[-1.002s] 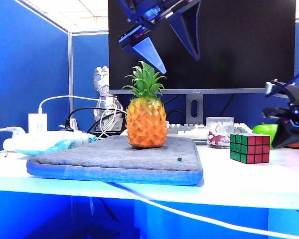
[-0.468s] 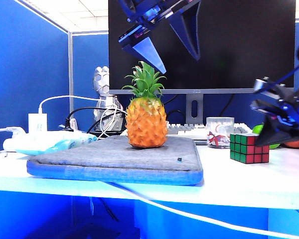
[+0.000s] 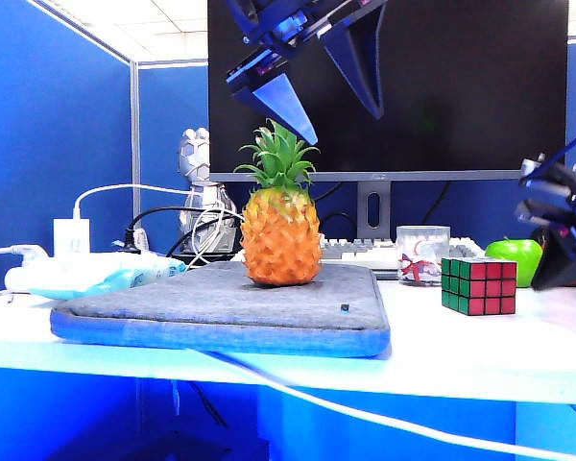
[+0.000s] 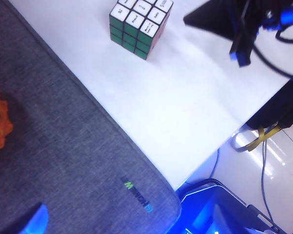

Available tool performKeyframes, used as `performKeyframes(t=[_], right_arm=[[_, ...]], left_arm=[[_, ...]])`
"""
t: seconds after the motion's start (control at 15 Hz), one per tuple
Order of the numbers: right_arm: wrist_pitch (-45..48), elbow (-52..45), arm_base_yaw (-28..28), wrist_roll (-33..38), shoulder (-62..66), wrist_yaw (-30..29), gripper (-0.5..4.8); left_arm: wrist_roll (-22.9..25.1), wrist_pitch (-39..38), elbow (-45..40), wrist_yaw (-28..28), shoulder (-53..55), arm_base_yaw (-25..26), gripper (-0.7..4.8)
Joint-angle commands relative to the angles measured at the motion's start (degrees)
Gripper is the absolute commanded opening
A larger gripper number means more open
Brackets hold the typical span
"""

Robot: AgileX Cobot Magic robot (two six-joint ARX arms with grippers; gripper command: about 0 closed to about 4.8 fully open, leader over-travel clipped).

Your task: Rotate the Rubik's Cube so that its red face is facing towards you.

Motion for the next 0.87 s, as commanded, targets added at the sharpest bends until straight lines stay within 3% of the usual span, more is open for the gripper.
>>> performKeyframes(t=[0.07, 0.33, 0.87], right_arm=[[1.73, 0.20, 0.72, -0.07, -0.26, -1.18, -0.02], [2.43, 0.20, 4.50, 0.20, -0.26, -1.14, -0.02], [6.05, 0.22, 7.02, 3.37, 0.59, -1.22, -0.02]], left_arm=[[-0.20, 1.68, 0.26, 0.00, -0.20, 0.00, 4.79], [-0.22, 2.56, 0.26, 0.04, -0.20, 0.00, 4.79], [-1.07, 2.67, 0.26, 0.33, -0.20, -0.02, 4.79]])
